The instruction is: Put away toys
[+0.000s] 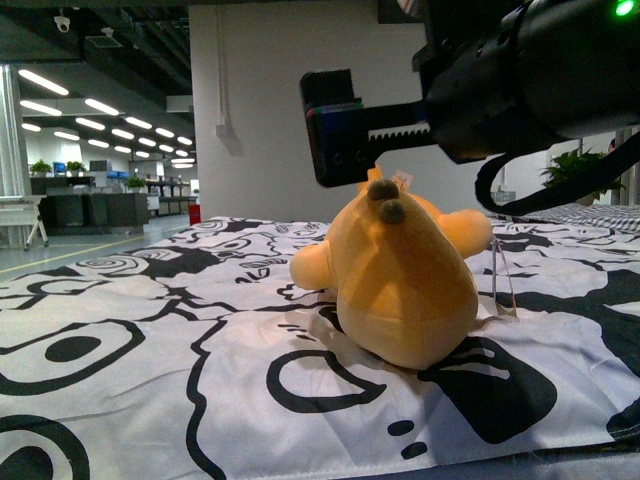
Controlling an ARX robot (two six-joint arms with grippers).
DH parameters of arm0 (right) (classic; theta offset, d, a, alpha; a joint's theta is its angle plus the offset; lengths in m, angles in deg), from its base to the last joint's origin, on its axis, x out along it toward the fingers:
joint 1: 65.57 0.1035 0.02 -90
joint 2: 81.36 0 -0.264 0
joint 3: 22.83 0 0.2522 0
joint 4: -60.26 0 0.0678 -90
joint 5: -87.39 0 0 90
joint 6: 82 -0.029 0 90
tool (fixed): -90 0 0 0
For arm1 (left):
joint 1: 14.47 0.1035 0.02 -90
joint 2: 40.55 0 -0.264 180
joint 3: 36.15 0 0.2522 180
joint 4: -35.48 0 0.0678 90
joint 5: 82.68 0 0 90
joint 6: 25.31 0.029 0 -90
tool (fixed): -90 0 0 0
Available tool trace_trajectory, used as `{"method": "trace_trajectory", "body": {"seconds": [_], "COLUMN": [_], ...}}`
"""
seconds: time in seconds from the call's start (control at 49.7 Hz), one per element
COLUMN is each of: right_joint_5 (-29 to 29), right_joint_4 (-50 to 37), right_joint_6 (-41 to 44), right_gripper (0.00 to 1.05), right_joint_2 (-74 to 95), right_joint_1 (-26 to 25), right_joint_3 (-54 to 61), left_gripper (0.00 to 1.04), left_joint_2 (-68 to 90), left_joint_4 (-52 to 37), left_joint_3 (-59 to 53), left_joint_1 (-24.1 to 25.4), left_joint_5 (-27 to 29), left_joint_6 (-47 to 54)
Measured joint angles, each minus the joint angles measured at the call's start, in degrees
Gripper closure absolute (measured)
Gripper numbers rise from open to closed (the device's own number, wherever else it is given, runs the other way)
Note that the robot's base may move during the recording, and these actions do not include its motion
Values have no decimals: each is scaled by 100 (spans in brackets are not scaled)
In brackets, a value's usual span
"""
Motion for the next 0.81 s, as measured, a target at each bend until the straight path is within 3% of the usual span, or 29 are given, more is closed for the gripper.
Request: {"method": "trace_trajectory", "body": {"seconds": [0.322, 0.745, 0.806], "right_joint_5": [472, 149, 144], "right_joint_4": [107, 284, 229], "right_joint_6": [280, -170, -258], "right_gripper": [0, 0, 8], "right_joint_2": [822, 870, 824], "right_joint_1": [17, -275, -275], "right_joint_3": [-170, 258, 321], "left_gripper": [6, 6, 6], "left_joint_2": [0, 0, 0], "left_joint_4": [0, 0, 0], "left_joint_3": [0, 0, 0], "left_joint_1": [0, 0, 0], "left_joint_5": [0, 0, 0], "left_joint_6": [0, 0, 0]}}
